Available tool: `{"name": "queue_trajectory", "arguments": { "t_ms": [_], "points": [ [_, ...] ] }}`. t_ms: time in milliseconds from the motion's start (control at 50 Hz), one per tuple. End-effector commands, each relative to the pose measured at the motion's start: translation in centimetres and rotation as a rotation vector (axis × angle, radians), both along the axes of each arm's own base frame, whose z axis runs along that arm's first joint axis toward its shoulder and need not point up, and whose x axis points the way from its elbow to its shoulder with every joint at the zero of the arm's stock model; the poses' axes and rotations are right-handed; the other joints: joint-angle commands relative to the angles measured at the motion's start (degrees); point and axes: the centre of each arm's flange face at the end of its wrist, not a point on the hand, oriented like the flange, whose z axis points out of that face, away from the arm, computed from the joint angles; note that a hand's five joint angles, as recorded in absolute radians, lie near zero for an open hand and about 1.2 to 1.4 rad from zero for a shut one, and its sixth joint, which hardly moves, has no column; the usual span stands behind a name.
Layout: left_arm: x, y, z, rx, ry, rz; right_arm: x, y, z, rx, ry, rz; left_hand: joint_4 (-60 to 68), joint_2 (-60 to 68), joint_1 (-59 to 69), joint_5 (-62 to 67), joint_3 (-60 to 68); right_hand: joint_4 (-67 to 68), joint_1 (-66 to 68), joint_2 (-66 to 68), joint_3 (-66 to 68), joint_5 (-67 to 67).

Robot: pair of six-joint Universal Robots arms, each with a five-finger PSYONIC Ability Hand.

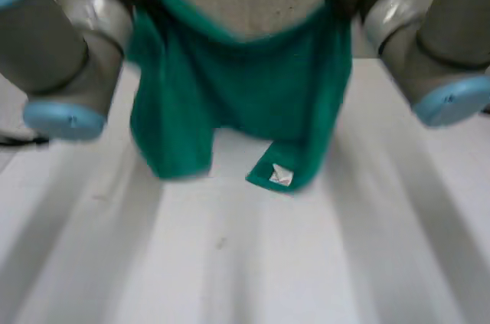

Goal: Fold the towel.

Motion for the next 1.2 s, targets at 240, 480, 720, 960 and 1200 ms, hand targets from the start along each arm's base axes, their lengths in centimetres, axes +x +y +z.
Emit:
{"name": "queue_trajectory", "arguments": {
  "t_ms": [240,480,720,960,1200],
  "points": [
    [3.1,3.2,-4.0,0.052,0.02,0.021,-2.6,5.3,-0.7,-0.036,-0.106,0.041,11.5,11.5,15.5,14.0,11.8,11.9,23.9,13.4,12.4,13.3],
    [5.1,6.1,-17.3,0.436,-0.134,0.038,-3.7,9.5,-14.1,0.416,0.082,0.104,11.5,11.5,15.5,14.0,11.8,11.9,23.9,13.4,12.4,13.3],
    [5.1,6.3,-16.4,0.42,-0.12,0.035,-6.1,7.2,-16.3,0.58,-0.02,0.038,11.5,11.5,15.5,14.0,11.8,-28.1,-16.1,-26.5,-27.6,-26.7],
    [5.2,6.4,-16.0,0.414,-0.115,0.043,-10.1,5.2,-15.4,0.748,-0.099,-0.016,11.5,11.5,15.5,14.0,11.8,-42.9,-30.9,-41.3,-42.4,-41.5],
    [5.3,6.4,-16.1,0.416,-0.114,0.042,-11.8,6.4,-16.9,0.674,0.181,0.022,11.5,11.5,15.5,14.0,11.8,-40.9,-28.9,-39.3,-40.4,-39.5]
  ]
}}
